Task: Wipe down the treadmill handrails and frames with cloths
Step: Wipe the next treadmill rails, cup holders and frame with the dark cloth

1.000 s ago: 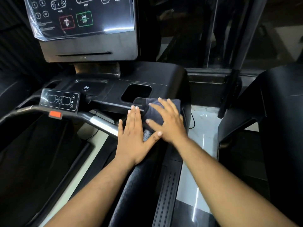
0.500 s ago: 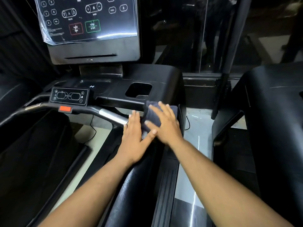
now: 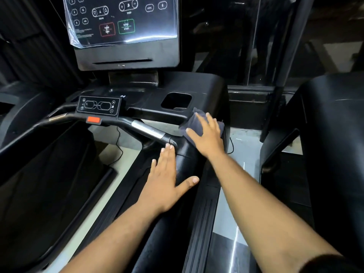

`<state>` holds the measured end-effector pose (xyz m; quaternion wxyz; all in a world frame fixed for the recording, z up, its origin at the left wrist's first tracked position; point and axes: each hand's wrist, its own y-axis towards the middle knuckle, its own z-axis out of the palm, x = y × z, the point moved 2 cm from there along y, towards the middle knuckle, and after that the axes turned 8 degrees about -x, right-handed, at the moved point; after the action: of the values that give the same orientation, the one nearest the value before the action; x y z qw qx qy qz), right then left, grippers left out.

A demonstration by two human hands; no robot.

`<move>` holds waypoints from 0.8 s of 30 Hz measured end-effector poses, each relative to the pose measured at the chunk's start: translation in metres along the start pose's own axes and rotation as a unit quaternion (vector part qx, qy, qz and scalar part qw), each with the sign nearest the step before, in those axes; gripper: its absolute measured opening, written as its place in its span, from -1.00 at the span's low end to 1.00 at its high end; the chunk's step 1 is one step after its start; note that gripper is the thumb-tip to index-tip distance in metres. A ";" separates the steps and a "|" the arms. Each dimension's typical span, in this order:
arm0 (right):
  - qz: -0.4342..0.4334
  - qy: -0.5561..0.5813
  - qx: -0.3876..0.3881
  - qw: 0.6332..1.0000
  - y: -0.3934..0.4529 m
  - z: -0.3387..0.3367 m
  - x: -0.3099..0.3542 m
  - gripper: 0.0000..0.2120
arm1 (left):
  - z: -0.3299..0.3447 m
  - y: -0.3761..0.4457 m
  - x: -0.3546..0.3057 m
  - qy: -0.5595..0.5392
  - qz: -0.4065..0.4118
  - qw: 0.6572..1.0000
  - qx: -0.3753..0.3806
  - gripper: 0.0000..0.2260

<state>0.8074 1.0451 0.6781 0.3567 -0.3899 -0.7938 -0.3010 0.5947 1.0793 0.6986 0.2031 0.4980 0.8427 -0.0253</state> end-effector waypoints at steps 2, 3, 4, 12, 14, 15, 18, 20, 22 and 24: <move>0.017 -0.041 -0.003 0.999 -0.001 0.001 0.006 -0.33 | -0.002 -0.001 -0.003 0.010 0.005 1.000 -0.006 0.07; -0.005 -0.058 -0.010 0.998 -0.016 0.006 0.008 -0.33 | -0.003 -0.001 -0.004 0.009 0.005 1.000 -0.009 0.08; -0.036 -0.066 -0.015 0.997 -0.039 0.013 0.010 -0.33 | -0.003 -0.001 -0.004 0.003 0.002 1.000 -0.016 0.08; -0.014 0.028 -0.005 1.000 -0.046 0.003 0.004 -0.32 | -0.004 -0.005 -0.001 -0.040 -0.005 0.999 -0.026 0.11; 0.074 0.035 -0.006 0.997 -0.034 -0.002 0.010 -0.30 | -0.005 -0.012 -0.002 -0.023 0.005 1.000 -0.012 0.09; 0.075 0.008 -0.008 0.997 -0.040 0.001 0.013 -0.30 | -0.004 -0.016 -0.002 -0.018 0.011 1.000 -0.002 0.08; -0.041 -0.044 -0.009 0.998 -0.092 0.020 0.016 -0.31 | -0.005 -0.022 0.001 -0.018 0.012 1.000 0.000 0.11; -0.088 -0.051 0.010 0.995 -0.119 0.025 0.008 -0.29 | -0.004 -0.023 0.003 -0.039 -0.003 0.999 0.005 0.15; -0.102 -0.045 0.025 0.993 -0.111 0.019 0.005 -0.28 | -0.005 -0.026 0.003 -0.066 -0.014 0.998 -0.001 0.17; -0.072 -0.032 0.027 0.997 -0.085 0.006 0.012 -0.30 | -0.008 -0.031 0.002 -0.068 -0.014 0.998 0.002 0.18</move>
<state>0.7295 1.0109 0.6677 0.3189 -0.3311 -0.8388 -0.2918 0.5656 1.0672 0.7004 0.2582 0.4838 0.8338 -0.0633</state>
